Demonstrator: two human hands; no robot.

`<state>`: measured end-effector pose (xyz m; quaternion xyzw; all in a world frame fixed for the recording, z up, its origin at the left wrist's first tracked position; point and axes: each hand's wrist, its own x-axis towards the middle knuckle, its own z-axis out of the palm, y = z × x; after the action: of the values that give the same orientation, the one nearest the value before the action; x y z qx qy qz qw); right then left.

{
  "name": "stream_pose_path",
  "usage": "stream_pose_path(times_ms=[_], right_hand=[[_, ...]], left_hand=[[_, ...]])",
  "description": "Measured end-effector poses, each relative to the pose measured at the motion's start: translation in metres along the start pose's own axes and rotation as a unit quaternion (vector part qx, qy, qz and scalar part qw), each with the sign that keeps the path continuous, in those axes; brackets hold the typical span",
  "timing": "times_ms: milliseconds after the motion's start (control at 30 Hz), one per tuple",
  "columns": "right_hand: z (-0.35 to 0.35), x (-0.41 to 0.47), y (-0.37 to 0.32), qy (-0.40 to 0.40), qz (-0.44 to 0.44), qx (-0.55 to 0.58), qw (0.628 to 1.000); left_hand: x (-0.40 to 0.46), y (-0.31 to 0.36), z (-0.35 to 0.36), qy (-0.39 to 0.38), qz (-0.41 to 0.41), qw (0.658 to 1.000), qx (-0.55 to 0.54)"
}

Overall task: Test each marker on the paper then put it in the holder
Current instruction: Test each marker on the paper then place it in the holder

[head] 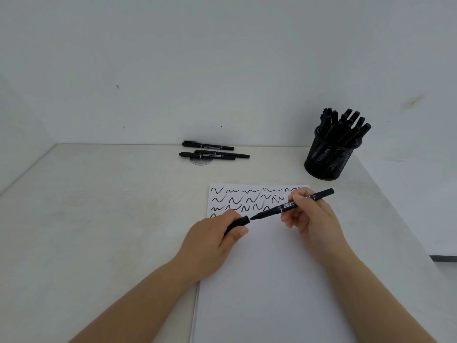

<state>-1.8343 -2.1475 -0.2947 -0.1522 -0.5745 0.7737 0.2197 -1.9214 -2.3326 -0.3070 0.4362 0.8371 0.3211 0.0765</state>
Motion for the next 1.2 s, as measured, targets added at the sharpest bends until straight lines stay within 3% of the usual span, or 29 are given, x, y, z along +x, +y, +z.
stream_pose_path(times_ms=[167, 567, 1200], right_hand=[[0.001, -0.001, 0.002, -0.009, 0.007, -0.016, 1.000], [0.007, -0.010, -0.001, -0.125, 0.010, -0.130, 0.984], [0.014, -0.017, -0.007, -0.142, -0.021, -0.137, 0.980]], left_hand=[[0.000, 0.000, 0.000, -0.006, -0.007, 1.000, -0.004], [-0.002, 0.000, 0.000, 0.031, 0.018, 0.999, -0.024], [0.000, 0.002, 0.003, 0.024, 0.026, 0.995, -0.096]])
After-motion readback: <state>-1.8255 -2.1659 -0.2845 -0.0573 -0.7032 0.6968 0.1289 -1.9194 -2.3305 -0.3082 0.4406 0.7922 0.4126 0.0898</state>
